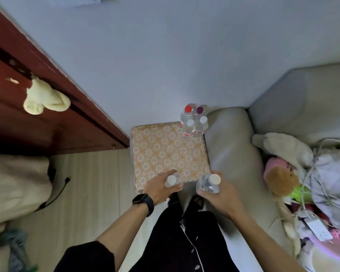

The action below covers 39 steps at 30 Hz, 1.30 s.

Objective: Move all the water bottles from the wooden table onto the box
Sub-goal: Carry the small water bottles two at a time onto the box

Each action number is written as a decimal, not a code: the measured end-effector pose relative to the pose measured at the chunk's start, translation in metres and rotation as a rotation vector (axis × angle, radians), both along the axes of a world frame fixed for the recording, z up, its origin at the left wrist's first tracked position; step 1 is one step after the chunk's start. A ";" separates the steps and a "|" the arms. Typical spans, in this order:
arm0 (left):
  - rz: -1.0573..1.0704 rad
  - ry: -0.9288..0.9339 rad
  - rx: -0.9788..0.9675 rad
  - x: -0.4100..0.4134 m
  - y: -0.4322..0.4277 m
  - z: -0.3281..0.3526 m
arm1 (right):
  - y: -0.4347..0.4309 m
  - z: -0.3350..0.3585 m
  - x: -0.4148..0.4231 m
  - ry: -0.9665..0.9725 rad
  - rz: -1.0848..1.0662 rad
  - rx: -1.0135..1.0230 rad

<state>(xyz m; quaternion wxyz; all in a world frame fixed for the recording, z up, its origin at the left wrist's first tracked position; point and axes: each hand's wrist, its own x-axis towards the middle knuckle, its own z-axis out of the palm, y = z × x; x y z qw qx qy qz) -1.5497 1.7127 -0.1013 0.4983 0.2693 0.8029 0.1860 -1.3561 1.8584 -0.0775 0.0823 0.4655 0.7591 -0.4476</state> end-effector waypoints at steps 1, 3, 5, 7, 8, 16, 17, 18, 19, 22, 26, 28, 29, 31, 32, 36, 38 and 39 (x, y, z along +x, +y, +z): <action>-0.006 -0.022 -0.006 -0.003 0.008 -0.007 | 0.006 -0.009 -0.007 0.003 -0.017 -0.003; 0.004 -0.055 -0.003 -0.008 0.023 -0.030 | 0.014 -0.032 -0.018 0.006 -0.046 -0.011; 0.002 -0.058 -0.002 -0.008 0.041 -0.053 | 0.021 -0.059 -0.025 0.001 -0.027 -0.023; 0.005 -0.050 0.008 -0.008 0.054 -0.074 | 0.028 -0.084 -0.032 -0.013 0.005 -0.031; -0.005 -0.051 0.006 -0.008 0.058 -0.084 | 0.032 -0.094 -0.035 -0.019 0.010 -0.033; -0.045 -0.027 -0.029 -0.014 0.072 -0.132 | 0.050 -0.142 -0.043 -0.035 0.061 -0.060; -0.015 -0.031 -0.029 -0.013 0.073 -0.134 | 0.051 -0.145 -0.042 -0.055 0.082 -0.069; 0.025 -0.033 -0.030 -0.012 0.073 -0.136 | 0.052 -0.146 -0.041 -0.080 0.103 -0.077; 0.059 -0.028 -0.034 -0.010 0.074 -0.136 | 0.052 -0.147 -0.040 -0.099 0.117 -0.082; 0.091 0.008 -0.048 -0.007 0.076 -0.134 | 0.056 -0.146 -0.040 -0.127 0.102 -0.109; 0.256 -0.034 -0.135 -0.001 0.075 -0.134 | 0.060 -0.144 -0.048 -0.194 0.070 -0.137; 0.347 -0.070 -0.177 0.004 0.077 -0.133 | 0.061 -0.145 -0.053 -0.219 0.080 -0.125; 0.372 -0.068 -0.188 0.006 0.078 -0.133 | 0.061 -0.146 -0.056 -0.226 0.079 -0.120; 0.401 -0.035 -0.201 0.009 0.080 -0.133 | 0.062 -0.146 -0.060 -0.242 0.084 -0.108; 0.413 -0.016 -0.203 0.010 0.081 -0.133 | 0.062 -0.147 -0.061 -0.243 0.076 -0.109; 0.431 0.019 -0.184 0.011 0.092 -0.130 | 0.072 -0.147 -0.058 -0.200 -0.043 -0.146; 0.424 0.022 -0.164 0.008 0.103 -0.127 | 0.082 -0.145 -0.058 -0.167 -0.068 -0.139; 0.422 0.021 -0.149 0.007 0.110 -0.126 | 0.089 -0.144 -0.059 -0.147 -0.073 -0.130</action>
